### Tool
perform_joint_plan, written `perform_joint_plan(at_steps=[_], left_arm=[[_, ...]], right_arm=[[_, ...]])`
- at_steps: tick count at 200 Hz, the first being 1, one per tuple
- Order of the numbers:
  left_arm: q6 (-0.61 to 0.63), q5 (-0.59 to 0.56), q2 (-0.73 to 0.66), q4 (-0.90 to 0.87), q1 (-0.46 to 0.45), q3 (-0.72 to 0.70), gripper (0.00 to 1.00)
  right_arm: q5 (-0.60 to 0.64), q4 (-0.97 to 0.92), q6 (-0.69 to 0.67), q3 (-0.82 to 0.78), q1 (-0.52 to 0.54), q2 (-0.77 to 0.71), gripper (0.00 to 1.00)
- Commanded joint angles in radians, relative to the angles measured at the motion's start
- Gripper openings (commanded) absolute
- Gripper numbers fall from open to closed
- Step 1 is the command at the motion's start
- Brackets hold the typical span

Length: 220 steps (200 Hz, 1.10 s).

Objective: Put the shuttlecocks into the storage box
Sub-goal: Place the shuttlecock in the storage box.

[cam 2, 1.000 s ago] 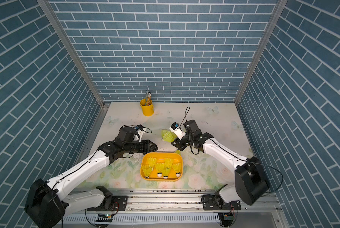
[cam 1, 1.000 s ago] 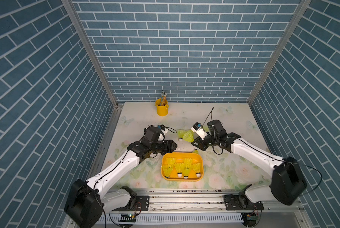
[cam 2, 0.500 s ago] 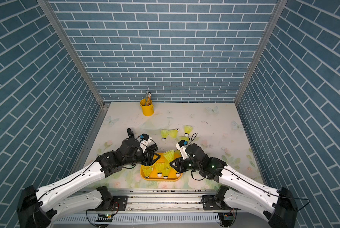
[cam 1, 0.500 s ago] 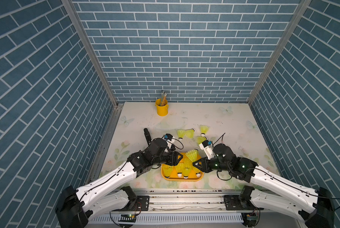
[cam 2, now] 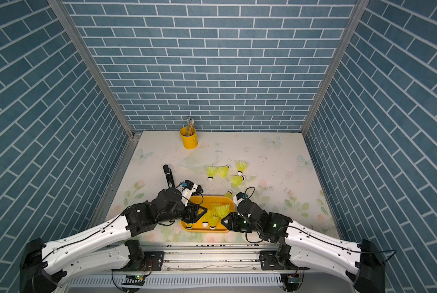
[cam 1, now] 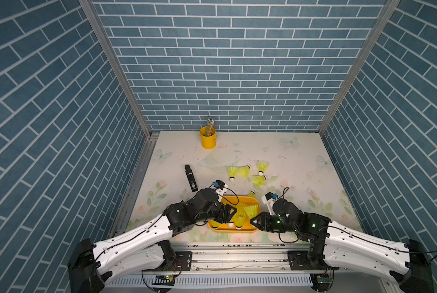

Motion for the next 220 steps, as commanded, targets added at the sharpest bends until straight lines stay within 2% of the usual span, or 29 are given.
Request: perform_joint_plan(at_steps=[1, 117, 220], left_arm=[[-0.008, -0.027, 0.001, 0.013, -0.012, -0.008, 0.65], [-0.003, -0.062, 0.098, 0.052, -0.097, 0.011, 0.64], [-0.005, -0.072, 0.138, 0.068, -0.112, 0.026, 0.64]], right_arm=[[0.035, 0.016, 0.058, -0.002, 0.014, 0.014, 0.08], [0.021, -0.030, 0.085, -0.006, 0.015, 0.055, 0.10], [0.008, -0.036, 0.076, 0.016, 0.014, 0.118, 0.19]])
